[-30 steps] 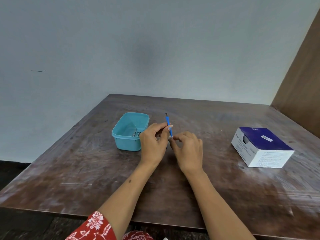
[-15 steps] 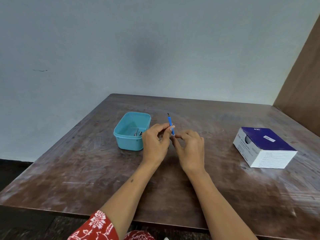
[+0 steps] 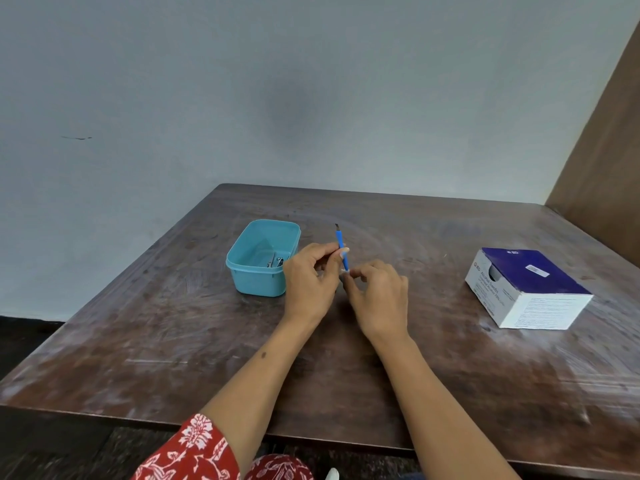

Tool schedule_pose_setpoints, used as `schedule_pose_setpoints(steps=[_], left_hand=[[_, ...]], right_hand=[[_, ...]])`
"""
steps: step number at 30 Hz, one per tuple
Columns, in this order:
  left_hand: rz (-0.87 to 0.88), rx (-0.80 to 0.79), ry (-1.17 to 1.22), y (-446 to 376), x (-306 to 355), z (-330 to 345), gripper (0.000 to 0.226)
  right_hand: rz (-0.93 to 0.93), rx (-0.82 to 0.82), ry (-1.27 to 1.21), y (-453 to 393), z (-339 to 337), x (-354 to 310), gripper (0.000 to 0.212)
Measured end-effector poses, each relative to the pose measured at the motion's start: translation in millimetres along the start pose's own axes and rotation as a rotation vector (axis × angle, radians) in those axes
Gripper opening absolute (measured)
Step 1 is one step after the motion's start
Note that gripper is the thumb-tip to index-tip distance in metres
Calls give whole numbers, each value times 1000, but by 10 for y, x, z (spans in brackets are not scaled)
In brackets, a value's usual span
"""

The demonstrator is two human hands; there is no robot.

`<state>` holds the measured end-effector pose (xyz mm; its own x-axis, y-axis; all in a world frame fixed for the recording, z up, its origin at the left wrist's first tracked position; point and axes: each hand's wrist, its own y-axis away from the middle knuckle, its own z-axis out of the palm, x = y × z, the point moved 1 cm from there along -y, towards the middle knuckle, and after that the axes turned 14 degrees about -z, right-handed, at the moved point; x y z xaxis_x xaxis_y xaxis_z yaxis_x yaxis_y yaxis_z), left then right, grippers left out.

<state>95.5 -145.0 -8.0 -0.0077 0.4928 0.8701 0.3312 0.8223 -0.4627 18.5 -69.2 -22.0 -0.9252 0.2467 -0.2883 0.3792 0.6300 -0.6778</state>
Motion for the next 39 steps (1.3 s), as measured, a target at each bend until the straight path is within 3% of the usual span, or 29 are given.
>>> schedule_pose_setpoints(steps=[6,11,17,22,26,31,36,39], left_hand=[[-6,5,-2,-10,-12,5,14],[1,31,2,-33,-18,-10,13],[5,23,2,-18,-9,-3,13],[16,24,-3,-22,-17,-1,13],[3,12,-16,-18,-21,3,14],[-1,24,-12,-33,-37,-9,14],[-9,22,-15,-32,-37,1,14],[-7,19,-14,-32,-44,3,13]], right_hand=[[-66,95,-56,-6,-1,-11,9],[11,-31,-2,2,18,25,15],[-62,76,-89,-15,1,-10,9],[6,-24,-61,2,27,23,14],[-67,99,-119,-11,-2,-22,10],[8,-60,-65,4,11,1,16],[-48,61,-137,-10,0,-29,11],[-4,7,-136,-8,9,-21,12]])
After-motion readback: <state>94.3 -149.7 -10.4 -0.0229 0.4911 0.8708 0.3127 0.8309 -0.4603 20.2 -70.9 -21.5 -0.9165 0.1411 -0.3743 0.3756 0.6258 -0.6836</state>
